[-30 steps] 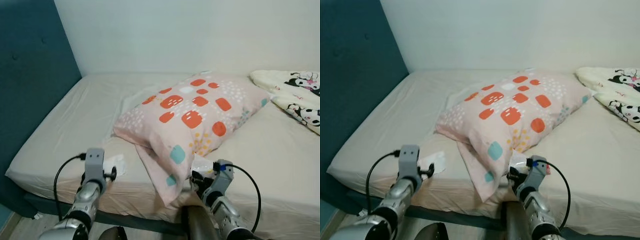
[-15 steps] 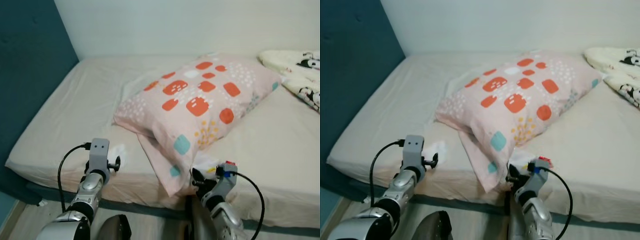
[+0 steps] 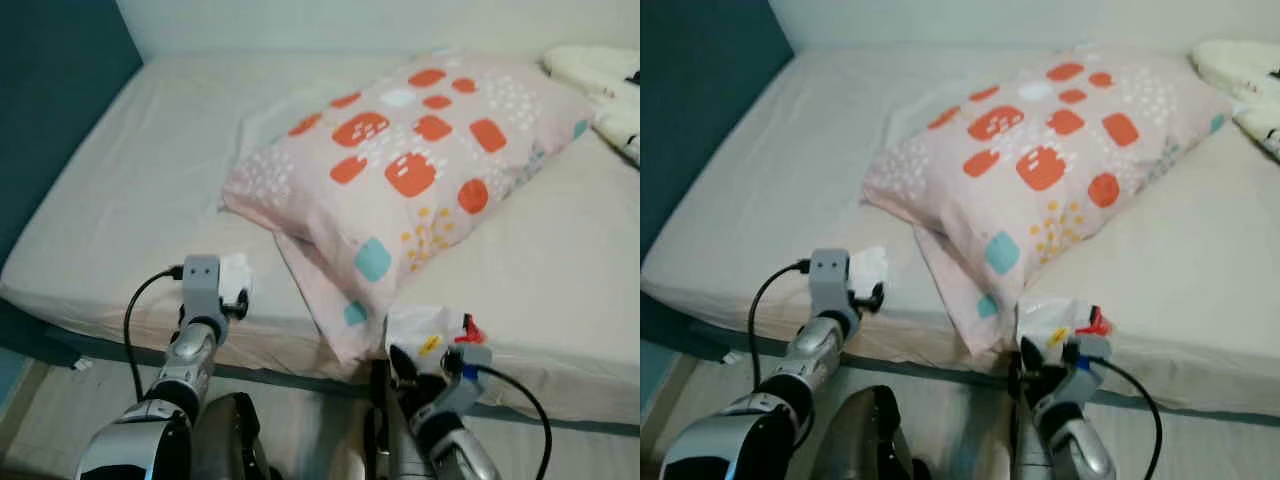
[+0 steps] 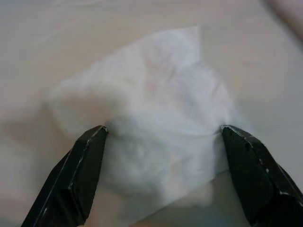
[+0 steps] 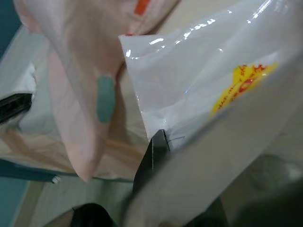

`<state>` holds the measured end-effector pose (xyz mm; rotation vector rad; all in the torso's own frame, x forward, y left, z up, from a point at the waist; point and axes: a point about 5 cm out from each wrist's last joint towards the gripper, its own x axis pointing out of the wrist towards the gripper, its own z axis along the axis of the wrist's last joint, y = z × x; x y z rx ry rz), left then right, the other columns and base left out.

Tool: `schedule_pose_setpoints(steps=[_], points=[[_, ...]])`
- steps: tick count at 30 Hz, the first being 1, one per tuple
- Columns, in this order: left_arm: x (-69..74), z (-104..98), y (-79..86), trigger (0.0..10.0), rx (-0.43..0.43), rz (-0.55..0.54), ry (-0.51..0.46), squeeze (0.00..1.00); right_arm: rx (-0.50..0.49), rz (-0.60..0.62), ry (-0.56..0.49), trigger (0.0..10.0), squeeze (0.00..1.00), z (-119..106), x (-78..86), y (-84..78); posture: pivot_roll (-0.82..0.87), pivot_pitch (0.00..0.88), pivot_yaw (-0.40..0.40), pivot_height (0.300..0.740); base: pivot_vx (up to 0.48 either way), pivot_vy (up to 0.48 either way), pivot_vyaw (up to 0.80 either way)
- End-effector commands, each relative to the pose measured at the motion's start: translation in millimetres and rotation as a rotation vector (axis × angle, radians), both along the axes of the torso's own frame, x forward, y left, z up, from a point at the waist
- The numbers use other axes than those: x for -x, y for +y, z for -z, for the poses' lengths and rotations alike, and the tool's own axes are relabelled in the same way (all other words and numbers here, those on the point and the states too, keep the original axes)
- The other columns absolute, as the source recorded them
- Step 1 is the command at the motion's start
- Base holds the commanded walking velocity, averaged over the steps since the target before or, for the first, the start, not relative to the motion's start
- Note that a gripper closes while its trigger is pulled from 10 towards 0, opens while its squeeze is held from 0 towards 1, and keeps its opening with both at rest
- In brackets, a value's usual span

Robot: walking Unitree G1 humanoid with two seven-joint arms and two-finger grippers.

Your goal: Clean up the room

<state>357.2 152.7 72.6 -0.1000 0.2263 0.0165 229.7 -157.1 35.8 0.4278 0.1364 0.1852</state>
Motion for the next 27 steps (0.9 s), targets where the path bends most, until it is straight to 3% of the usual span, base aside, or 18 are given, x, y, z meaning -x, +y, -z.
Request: schedule_pose_setpoints(steps=[1,6,7,8,9,10,18,23,27], points=[[2.8,5,-6.5,10.0,0.034,0.016,0.016,0.00,-0.030,0.009,0.084,10.0,0.00,13,13.2,4.0,-0.18,0.444,0.043,0.547,0.000,0.000,0.00],[-4.7,-8,-21.6,10.0,0.041,0.068,-0.032,0.00,-0.030,0.011,0.100,10.0,0.00,12,19.2,3.8,-0.19,0.465,0.035,0.547,0.000,0.000,0.00],[-4.0,-7,-25.8,9.1,0.031,0.086,-0.030,0.00,-0.028,0.014,0.107,10.0,0.00,12,21.2,3.2,-0.19,0.467,0.034,0.547,0.000,0.000,0.00],[-4.0,-7,-25.8,9.1,0.031,0.086,-0.030,0.00,-0.028,0.014,0.107,10.0,0.00,12,21.2,3.2,-0.19,0.467,0.034,0.547,0.000,0.000,0.00],[-2.6,-5,-27.4,3.4,0.024,0.090,-0.024,0.00,-0.027,0.018,0.114,10.0,0.00,11,22.8,2.8,-0.19,0.467,0.034,0.547,0.000,0.000,0.00],[-0.7,-2,-27.6,0.0,0.022,0.089,-0.013,0.00,-0.027,0.023,0.119,10.0,0.00,10,23.8,2.0,-0.20,0.470,0.033,0.547,0.000,0.000,0.00],[7.7,11,-21.6,0.0,-0.015,0.086,0.019,0.00,-0.023,0.032,0.134,10.0,0.00,4,26.5,-3.0,-0.21,0.457,0.028,0.547,0.000,0.000,0.00],[12.0,17,-8.6,0.0,-0.040,0.059,0.032,0.00,-0.019,0.039,0.135,10.0,0.00,1,22.9,-8.3,-0.20,0.425,0.028,0.547,0.000,0.000,0.00],[9.0,11,14.0,0.0,-0.029,-0.027,0.019,0.00,-0.013,0.034,0.115,10.0,0.00,-2,8.2,-9.5,-0.19,0.383,0.037,0.547,0.000,0.000,0.00]])
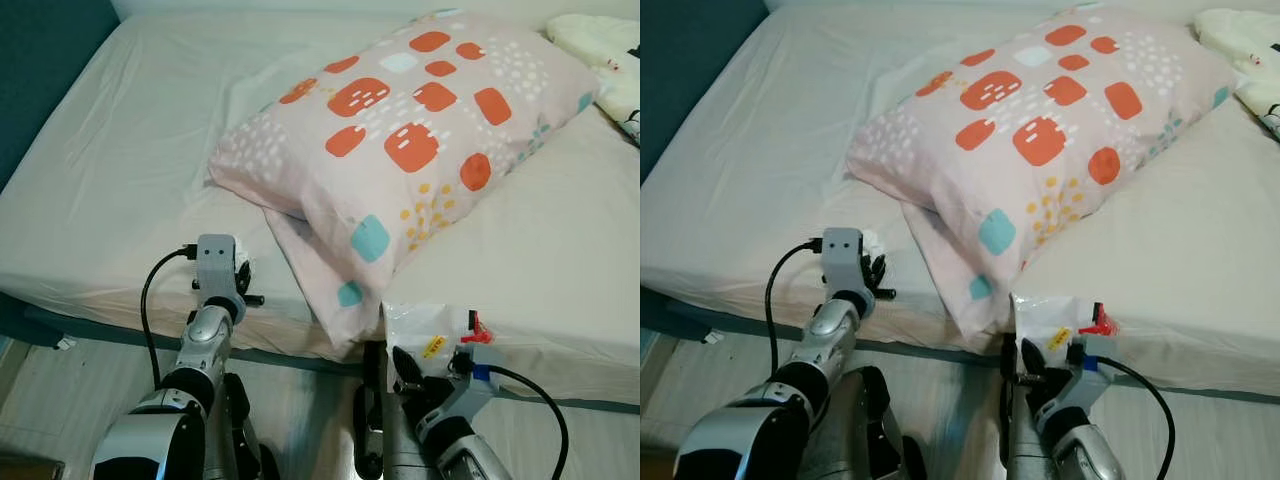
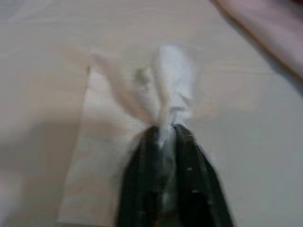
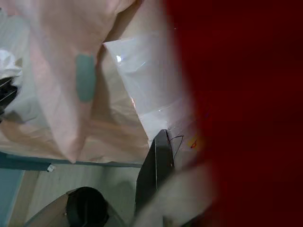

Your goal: Clean up the room

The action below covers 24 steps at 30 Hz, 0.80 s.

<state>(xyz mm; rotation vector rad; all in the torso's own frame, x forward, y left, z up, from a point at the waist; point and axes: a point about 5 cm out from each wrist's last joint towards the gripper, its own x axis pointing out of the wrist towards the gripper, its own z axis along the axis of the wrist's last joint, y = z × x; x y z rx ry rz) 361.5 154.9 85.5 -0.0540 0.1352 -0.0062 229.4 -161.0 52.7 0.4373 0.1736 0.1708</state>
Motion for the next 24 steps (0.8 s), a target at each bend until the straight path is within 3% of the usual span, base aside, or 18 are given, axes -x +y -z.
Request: schedule_pose_setpoints(steps=[1,3,5,6,7,10,12,14,18,21,24], points=[[13.3,24,11.8,0.0,0.016,-0.052,0.110,0.00,-0.008,0.028,0.075,10.0,0.00,14,8.0,-5.6,-0.19,0.383,0.037,0.547,0.000,0.000,0.00],[10.6,19,20.2,0.0,0.027,-0.084,0.094,0.00,-0.010,0.025,0.067,10.0,0.00,13,2.7,-5.1,-0.18,0.358,0.041,0.547,0.000,0.000,0.00],[0.3,-6,51.4,0.0,0.032,-0.185,0.011,0.00,-0.025,0.000,0.047,10.0,0.00,12,-13.8,1.5,-0.14,0.275,0.056,0.547,0.000,0.000,0.00],[0.3,-6,51.4,0.0,0.032,-0.185,0.011,0.00,-0.025,0.000,0.047,10.0,0.00,12,-13.8,1.5,-0.14,0.275,0.056,0.547,0.000,0.000,0.00],[-2.4,-17,65.0,0.0,0.023,-0.222,-0.025,0.00,-0.033,-0.014,0.042,10.0,0.00,11,-19.6,6.2,-0.13,0.263,0.058,0.547,0.000,0.000,0.00],[-3.6,-23,73.6,0.0,0.006,-0.241,-0.048,0.00,-0.041,-0.025,0.044,10.0,0.00,12,-24.3,10.1,-0.11,0.235,0.060,0.547,0.000,0.000,0.00],[-1.3,-26,87.0,0.0,-0.025,-0.262,-0.052,0.00,-0.049,-0.059,0.052,10.0,0.00,13,-34.6,19.8,-0.08,0.169,0.067,0.547,0.000,0.000,0.00],[-1.3,-26,87.0,0.0,-0.025,-0.262,-0.052,0.00,-0.049,-0.059,0.052,10.0,0.00,13,-34.6,19.8,-0.08,0.169,0.067,0.547,0.000,0.000,0.00],[24.1,4,114.8,0.0,0.036,-0.345,0.051,0.00,-0.145,-0.157,-0.051,10.0,0.00,-9,-58.8,35.5,-0.06,0.084,0.067,0.567,0.000,0.000,0.00],[24.1,4,114.8,0.0,0.036,-0.345,0.051,0.00,-0.145,-0.157,-0.051,10.0,0.00,-9,-58.8,35.5,-0.06,0.084,0.067,0.567,0.000,0.000,0.00],[46.4,35,117.3,0.0,0.014,-0.332,0.166,0.00,-0.159,-0.192,-0.102,10.0,0.00,-22,-76.2,35.6,-0.03,0.026,0.061,0.582,0.000,0.000,0.00]])
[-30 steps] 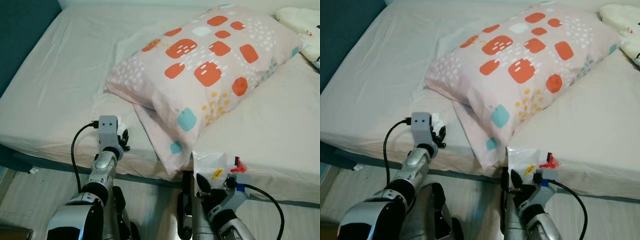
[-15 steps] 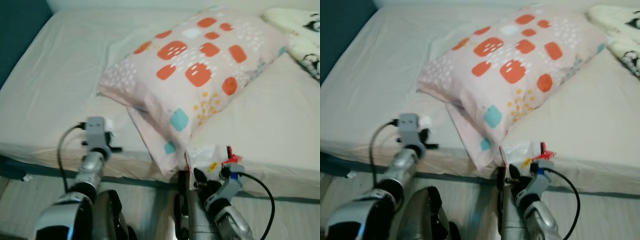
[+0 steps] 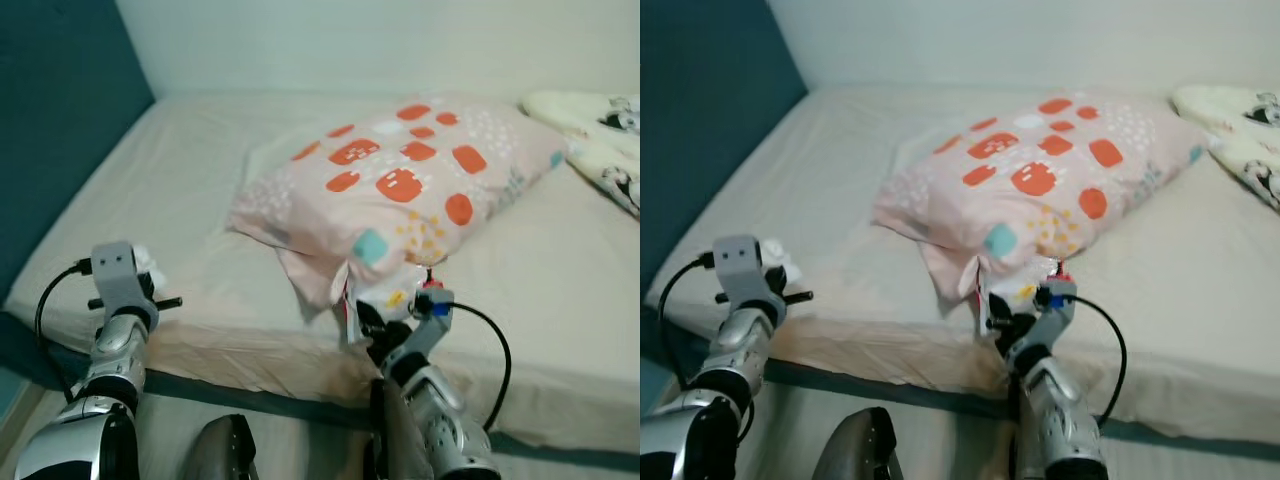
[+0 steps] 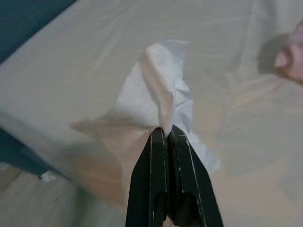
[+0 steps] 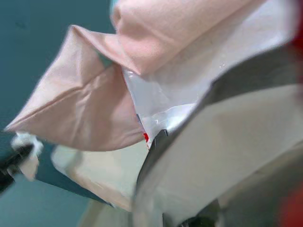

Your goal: Clean up the room

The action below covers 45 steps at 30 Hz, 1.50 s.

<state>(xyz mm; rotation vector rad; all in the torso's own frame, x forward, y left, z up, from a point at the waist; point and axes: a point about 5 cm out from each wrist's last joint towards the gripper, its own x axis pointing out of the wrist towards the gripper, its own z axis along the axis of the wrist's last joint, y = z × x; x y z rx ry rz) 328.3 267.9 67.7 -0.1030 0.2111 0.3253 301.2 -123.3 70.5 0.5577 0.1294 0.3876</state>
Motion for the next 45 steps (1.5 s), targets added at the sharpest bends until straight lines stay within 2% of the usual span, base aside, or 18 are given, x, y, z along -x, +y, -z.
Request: schedule_pose_setpoints(steps=[1,3,5,10,12,13,16,18,19,21,25,26,27,28,35,37,38,45], points=[[25.5,33,4.0,0.0,-0.016,0.008,0.147,0.00,-0.014,-0.014,-0.042,10.0,0.00,-8,-9.7,-1.4,-0.03,0.016,0.064,0.587,0.000,0.000,0.00],[25.5,33,4.0,0.0,-0.016,0.008,0.147,0.00,-0.014,-0.014,-0.042,10.0,0.00,-8,-9.7,-1.4,-0.03,0.016,0.064,0.587,0.000,0.000,0.00],[51.1,62,3.2,0.0,-0.041,0.010,0.284,0.00,-0.009,-0.030,-0.055,10.0,0.00,-12,-16.5,1.4,-0.02,0.000,0.063,0.597,0.000,0.000,0.00],[63.0,73,2.4,0.0,-0.044,0.008,0.345,0.00,-0.008,-0.039,-0.056,10.0,0.00,-12,-18.6,4.1,-0.02,0.000,0.063,0.602,0.000,0.000,0.00],[91.0,99,-2.5,0.4,-0.073,0.047,0.503,0.00,0.057,-0.125,-0.005,10.0,0.00,-1,-15.0,19.0,-0.02,0.000,0.063,0.612,0.000,0.000,0.00],[91.0,99,-2.5,0.4,-0.073,0.047,0.503,0.00,0.057,-0.125,-0.005,10.0,0.00,-1,-15.0,19.0,-0.02,0.000,0.063,0.612,0.000,0.000,0.00],[119.1,121,-8.6,2.2,-0.110,0.119,0.650,0.00,0.063,-0.308,-0.017,10.0,0.00,2,-3.5,35.9,-0.03,0.000,0.069,0.622,0.000,0.000,0.00],[129.6,128,-10.7,2.3,-0.123,0.148,0.701,0.00,0.053,-0.387,-0.042,10.0,0.00,-1,1.9,41.0,-0.04,0.000,0.072,0.627,0.000,0.000,0.00],[145.3,138,-13.3,3.7,-0.137,0.186,0.772,0.00,-0.003,-0.496,-0.092,10.0,0.00,-9,8.2,44.6,-0.04,0.000,0.073,0.637,0.000,0.000,0.00],[150.3,140,-14.4,4.2,-0.143,0.201,0.794,0.00,-0.031,-0.533,-0.116,10.0,0.00,-14,10.3,44.5,-0.04,0.000,0.071,0.642,0.000,0.000,0.00],[155.7,144,-16.2,5.0,-0.152,0.220,0.820,0.00,-0.085,-0.588,-0.155,10.0,0.00,-23,13.3,43.2,-0.04,0.000,0.072,0.652,0.000,0.000,0.00],[155.2,144,-18.3,7.8,-0.153,0.231,0.821,0.00,-0.113,-0.581,-0.178,10.0,0.00,-29,11.2,40.6,-0.04,0.000,0.068,0.657,0.000,0.000,0.00],[155.2,144,-18.3,7.8,-0.153,0.231,0.821,0.00,-0.113,-0.581,-0.178,10.0,0.00,-29,11.2,40.6,-0.04,0.000,0.068,0.657,0.000,0.000,0.00],[148.7,142,-23.4,10.0,-0.144,0.232,0.803,0.00,-0.108,-0.483,-0.173,10.0,0.00,-28,-1.3,32.9,-0.04,0.000,0.062,0.667,0.000,0.000,0.00],[137.7,138,-27.4,10.0,-0.130,0.212,0.772,0.00,-0.034,-0.368,-0.094,10.0,0.00,-12,-11.7,26.3,-0.03,0.000,0.056,0.682,0.000,0.000,0.00],[123.9,132,-32.8,10.0,-0.106,0.186,0.730,0.00,0.161,-0.266,0.113,10.0,0.00,24,-10.3,17.4,-0.02,0.000,0.052,0.692,0.000,0.000,0.00],[123.9,132,-32.8,10.0,-0.106,0.186,0.730,0.00,0.161,-0.266,0.113,10.0,0.00,24,-10.3,17.4,-0.02,0.000,0.052,0.692,0.000,0.000,0.00],[110.6,128,-43.5,10.0,-0.093,0.189,0.697,0.00,0.382,-0.182,0.359,10.0,0.00,77,20.5,-5.5,-0.02,0.000,0.041,0.707,0.000,0.000,0.07]])
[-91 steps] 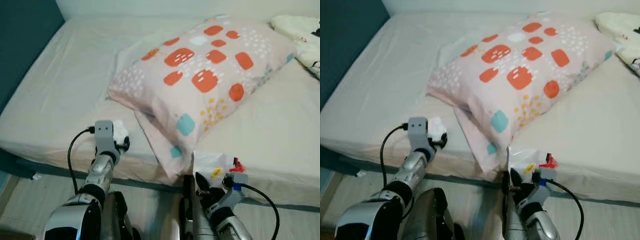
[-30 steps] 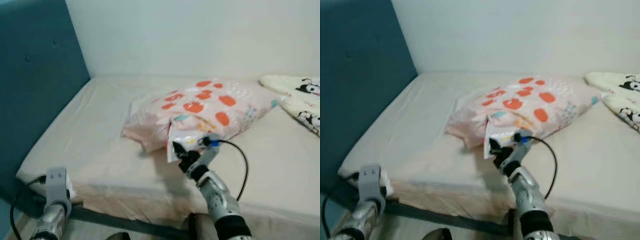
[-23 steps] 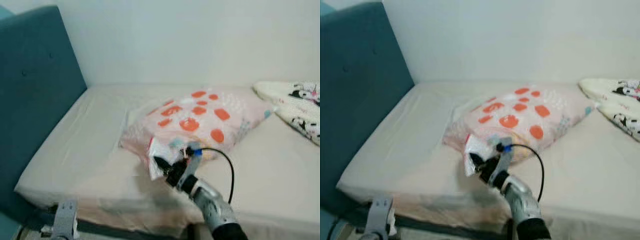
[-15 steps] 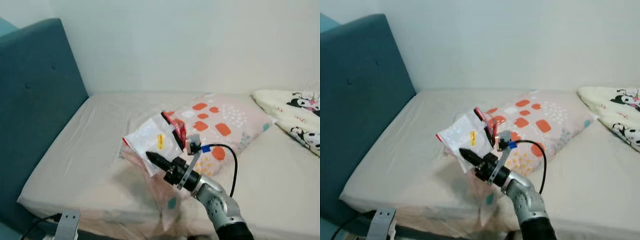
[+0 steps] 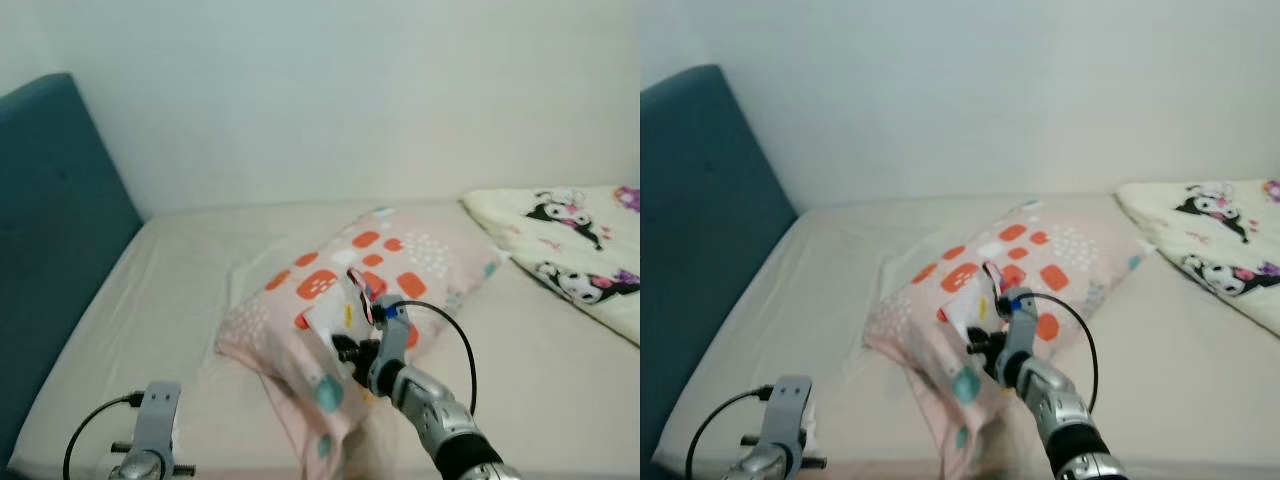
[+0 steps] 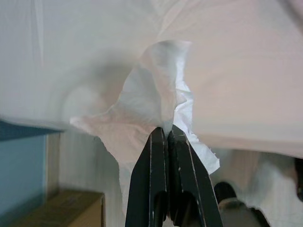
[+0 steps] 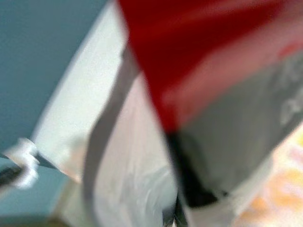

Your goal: Clean up the room

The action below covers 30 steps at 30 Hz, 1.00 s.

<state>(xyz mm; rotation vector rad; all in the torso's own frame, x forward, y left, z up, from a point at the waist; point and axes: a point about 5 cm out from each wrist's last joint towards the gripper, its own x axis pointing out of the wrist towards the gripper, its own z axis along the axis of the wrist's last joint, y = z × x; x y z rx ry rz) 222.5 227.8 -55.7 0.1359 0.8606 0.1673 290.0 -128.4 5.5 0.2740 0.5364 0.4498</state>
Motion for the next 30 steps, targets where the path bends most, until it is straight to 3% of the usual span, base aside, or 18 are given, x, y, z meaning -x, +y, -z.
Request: schedule_pose_setpoints(steps=[1,4,11,14,22,30], points=[[4.8,4,-3.3,10.0,0.007,-0.010,0.028,0.00,0.056,0.005,0.044,10.0,0.00,12,9.4,-0.5,-0.02,0.000,0.041,0.707,0.000,0.000,0.49],[8.9,7,-5.8,10.0,-0.005,0.004,0.051,0.00,0.163,-0.023,0.076,10.0,0.00,26,20.9,-2.4,-0.01,0.000,0.033,0.707,0.000,0.000,0.74],[22.0,16,-10.1,10.0,-0.027,0.059,0.107,0.00,0.222,-0.081,0.065,10.0,0.00,31,25.0,3.8,-0.03,0.000,0.025,0.707,0.000,0.000,0.73],[31.8,21,-11.4,10.0,-0.009,0.042,0.133,0.00,0.267,-0.043,0.093,10.0,0.00,36,26.9,-4.4,-0.03,0.000,0.021,0.707,0.000,0.000,0.73],[39.4,26,-14.0,10.0,0.000,0.049,0.179,0.00,0.266,0.027,0.133,10.0,0.00,42,32.1,-14.9,-0.02,0.000,0.018,0.707,0.000,0.000,0.72],[41.4,27,-16.1,10.0,0.026,0.051,0.190,0.00,0.263,0.014,0.126,10.0,0.00,43,33.7,-10.8,-0.03,0.000,0.030,0.707,-0.360,0.000,0.71]])
